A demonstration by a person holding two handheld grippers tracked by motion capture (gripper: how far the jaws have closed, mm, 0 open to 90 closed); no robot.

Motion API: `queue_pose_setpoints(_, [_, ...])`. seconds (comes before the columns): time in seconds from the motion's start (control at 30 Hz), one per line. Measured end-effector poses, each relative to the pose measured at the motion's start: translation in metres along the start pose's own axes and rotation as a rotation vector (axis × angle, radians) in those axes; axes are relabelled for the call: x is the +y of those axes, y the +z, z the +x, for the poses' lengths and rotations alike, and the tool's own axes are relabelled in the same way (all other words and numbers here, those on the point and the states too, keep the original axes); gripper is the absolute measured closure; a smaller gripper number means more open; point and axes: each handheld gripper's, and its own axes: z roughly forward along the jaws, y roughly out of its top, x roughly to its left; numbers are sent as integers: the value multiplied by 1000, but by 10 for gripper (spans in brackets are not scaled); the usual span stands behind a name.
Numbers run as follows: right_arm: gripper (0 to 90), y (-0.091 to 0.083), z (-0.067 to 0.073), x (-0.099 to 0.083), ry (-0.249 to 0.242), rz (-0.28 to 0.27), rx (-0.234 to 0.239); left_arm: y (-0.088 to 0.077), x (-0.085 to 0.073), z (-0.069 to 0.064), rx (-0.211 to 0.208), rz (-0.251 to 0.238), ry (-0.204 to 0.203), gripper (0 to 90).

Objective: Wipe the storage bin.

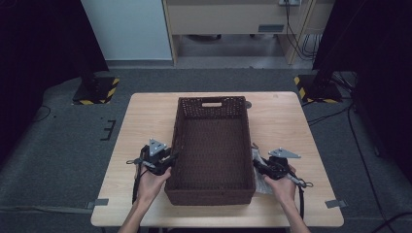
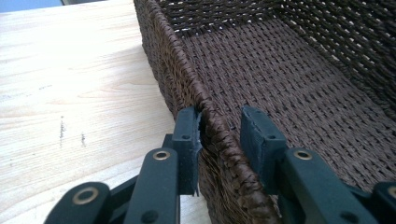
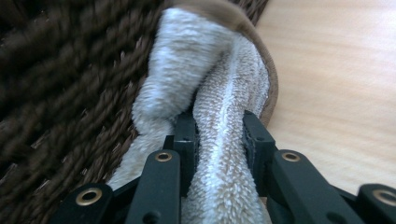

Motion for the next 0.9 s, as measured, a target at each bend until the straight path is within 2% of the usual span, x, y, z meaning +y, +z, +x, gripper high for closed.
queue_pose_setpoints(0.07, [724,-4,-2,3,-4,-15,-4,1,1,1,2,-3,-3,675])
queue_pose_setpoints(0.1, [725,-18,-4,12,19,-77,12,2,1,2,2,-1,-3,678])
queue_pose_setpoints(0.17, [725,-33,-6,20,21,-138,17,4,3,3,1,0,-6,679])
queue_pose_setpoints(0.27, [727,-59,-4,33,30,-237,63,7,5,5,6,-3,-13,680])
queue_pose_setpoints(0.37, [726,-77,5,39,16,-263,117,10,7,6,13,-4,-18,681])
queue_pose_setpoints(0.43, [726,-79,13,35,5,-242,152,12,8,7,14,-9,-27,680])
queue_pose_setpoints(0.53, [726,-70,17,27,5,-205,155,12,7,7,12,-10,-25,679])
queue_pose_setpoints(0.67, [727,-45,19,9,17,-116,127,12,7,7,7,-12,-27,677])
queue_pose_setpoints(0.9, [726,-12,17,-8,-26,-9,37,13,8,8,11,-16,-33,679])
